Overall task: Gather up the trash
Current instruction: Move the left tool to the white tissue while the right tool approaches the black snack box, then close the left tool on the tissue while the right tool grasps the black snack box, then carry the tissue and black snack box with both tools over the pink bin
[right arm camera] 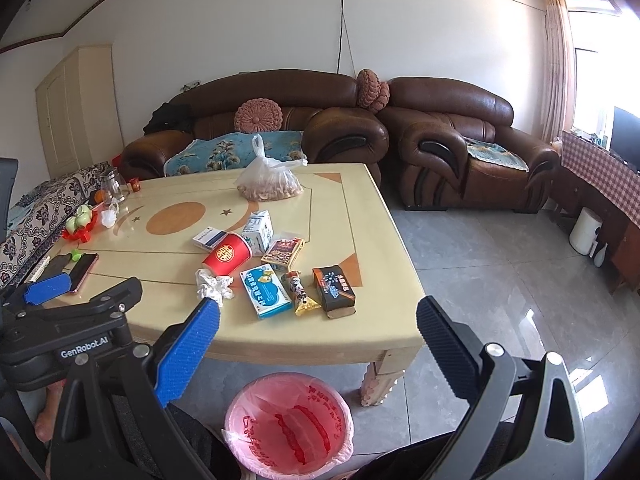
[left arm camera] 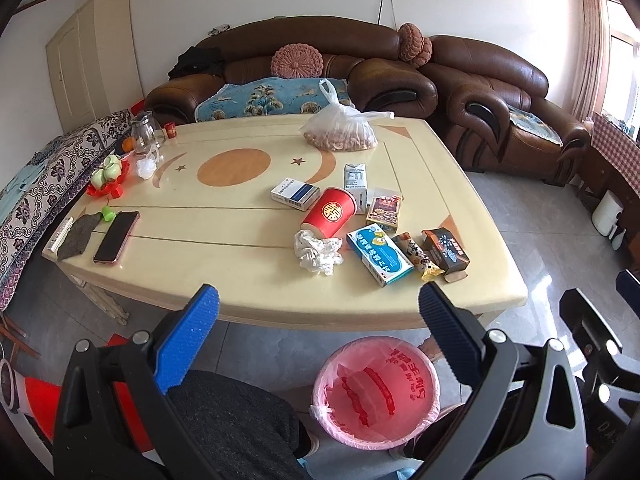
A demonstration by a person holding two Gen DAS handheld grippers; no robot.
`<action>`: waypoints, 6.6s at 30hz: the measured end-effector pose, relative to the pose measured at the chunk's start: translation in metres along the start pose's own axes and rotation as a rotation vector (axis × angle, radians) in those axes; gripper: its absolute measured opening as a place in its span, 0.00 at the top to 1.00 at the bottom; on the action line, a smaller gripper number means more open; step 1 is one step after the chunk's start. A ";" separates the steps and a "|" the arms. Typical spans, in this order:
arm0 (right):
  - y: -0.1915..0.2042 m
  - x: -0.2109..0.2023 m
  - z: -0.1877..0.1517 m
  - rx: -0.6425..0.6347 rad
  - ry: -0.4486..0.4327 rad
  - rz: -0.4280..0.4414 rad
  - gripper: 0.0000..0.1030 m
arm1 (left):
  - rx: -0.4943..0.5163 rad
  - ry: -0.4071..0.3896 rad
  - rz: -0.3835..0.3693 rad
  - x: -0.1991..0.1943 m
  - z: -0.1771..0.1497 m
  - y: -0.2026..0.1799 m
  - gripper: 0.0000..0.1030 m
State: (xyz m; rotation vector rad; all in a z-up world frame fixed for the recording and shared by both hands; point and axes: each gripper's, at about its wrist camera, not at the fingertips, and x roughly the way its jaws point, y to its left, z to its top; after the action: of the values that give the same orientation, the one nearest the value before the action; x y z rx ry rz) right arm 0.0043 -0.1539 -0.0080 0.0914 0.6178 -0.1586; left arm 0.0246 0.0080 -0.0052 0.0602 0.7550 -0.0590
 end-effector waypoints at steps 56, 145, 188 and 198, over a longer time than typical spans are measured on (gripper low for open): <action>-0.032 0.305 -0.002 -0.124 0.373 0.109 0.06 | -0.009 0.439 -0.044 0.278 0.019 0.007 0.05; -0.012 0.216 0.015 -0.130 0.150 0.074 0.50 | -0.017 0.237 -0.119 0.181 0.042 0.042 0.85; 0.005 0.061 -0.039 -0.159 0.131 0.142 0.50 | 0.157 0.192 -0.216 0.055 -0.041 -0.001 0.85; 0.003 0.067 -0.067 -0.143 0.194 0.151 0.50 | 0.198 0.252 -0.237 0.067 -0.075 -0.013 0.85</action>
State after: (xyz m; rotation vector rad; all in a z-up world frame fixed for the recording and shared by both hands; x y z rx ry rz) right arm 0.0207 -0.1501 -0.1013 0.0143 0.8107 0.0412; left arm 0.0214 -0.0011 -0.1060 0.1692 1.0043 -0.3573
